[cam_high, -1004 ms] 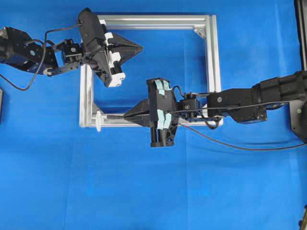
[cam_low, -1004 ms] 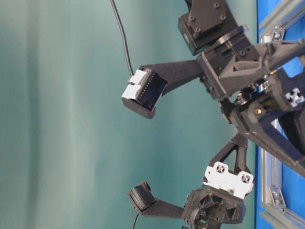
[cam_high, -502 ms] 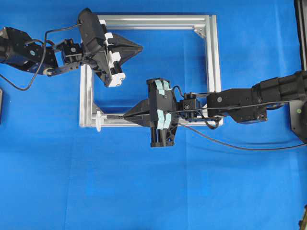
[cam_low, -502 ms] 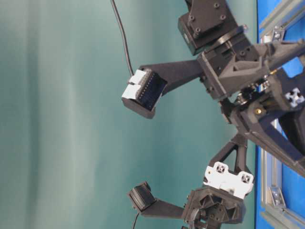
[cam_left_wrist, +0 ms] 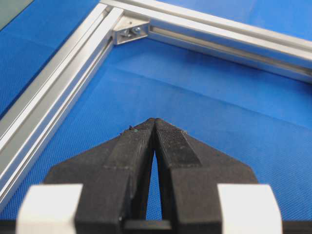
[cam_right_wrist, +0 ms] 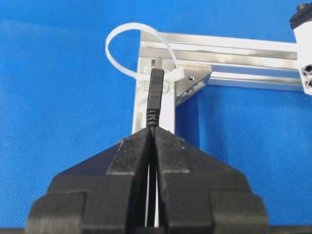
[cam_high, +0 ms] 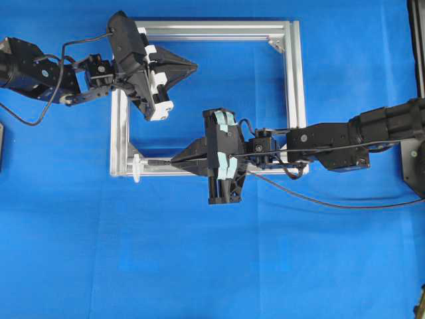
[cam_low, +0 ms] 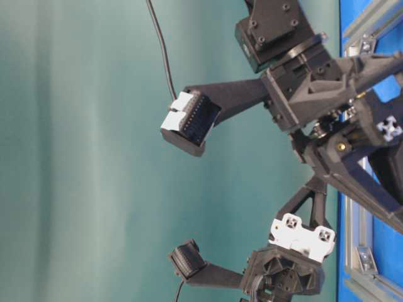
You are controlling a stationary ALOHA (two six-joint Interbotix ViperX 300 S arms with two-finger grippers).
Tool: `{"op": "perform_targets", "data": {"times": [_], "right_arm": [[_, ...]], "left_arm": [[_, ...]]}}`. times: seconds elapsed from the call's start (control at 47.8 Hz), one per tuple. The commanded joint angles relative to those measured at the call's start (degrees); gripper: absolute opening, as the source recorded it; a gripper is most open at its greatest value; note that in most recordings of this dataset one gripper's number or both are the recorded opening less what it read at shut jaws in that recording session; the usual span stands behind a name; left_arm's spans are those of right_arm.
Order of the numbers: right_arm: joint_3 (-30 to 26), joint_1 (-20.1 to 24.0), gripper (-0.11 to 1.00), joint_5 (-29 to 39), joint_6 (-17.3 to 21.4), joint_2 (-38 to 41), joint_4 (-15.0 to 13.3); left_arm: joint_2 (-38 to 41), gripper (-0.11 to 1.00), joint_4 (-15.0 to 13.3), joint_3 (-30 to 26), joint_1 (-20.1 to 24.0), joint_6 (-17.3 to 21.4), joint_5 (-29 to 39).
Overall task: Insert the wire through the string loop located on the left side.
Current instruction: 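Push the USB plug through the white loop with the right gripper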
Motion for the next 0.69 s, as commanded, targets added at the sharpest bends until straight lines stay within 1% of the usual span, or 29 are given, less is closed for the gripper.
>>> {"op": "perform_targets", "data": {"times": [0.0,0.335,0.669], "right_arm": [[-1.14,0.09,0.0,-0.53,0.0,-0.88,-0.26],[-1.76,0.44,0.0,-0.7,0.0,-0.44,-0.26],[-6.94,0.0,0.0,-0.53,0.0,3.43,-1.67]], "left_arm": [[-2.2,0.0,0.09,-0.7,0.0,-0.09,-0.35],[-2.29,0.0,0.09,-0.62,0.0,-0.09,-0.35],[-2.29,0.0,0.09,-0.7,0.0,-0.09,-0.35]]}}
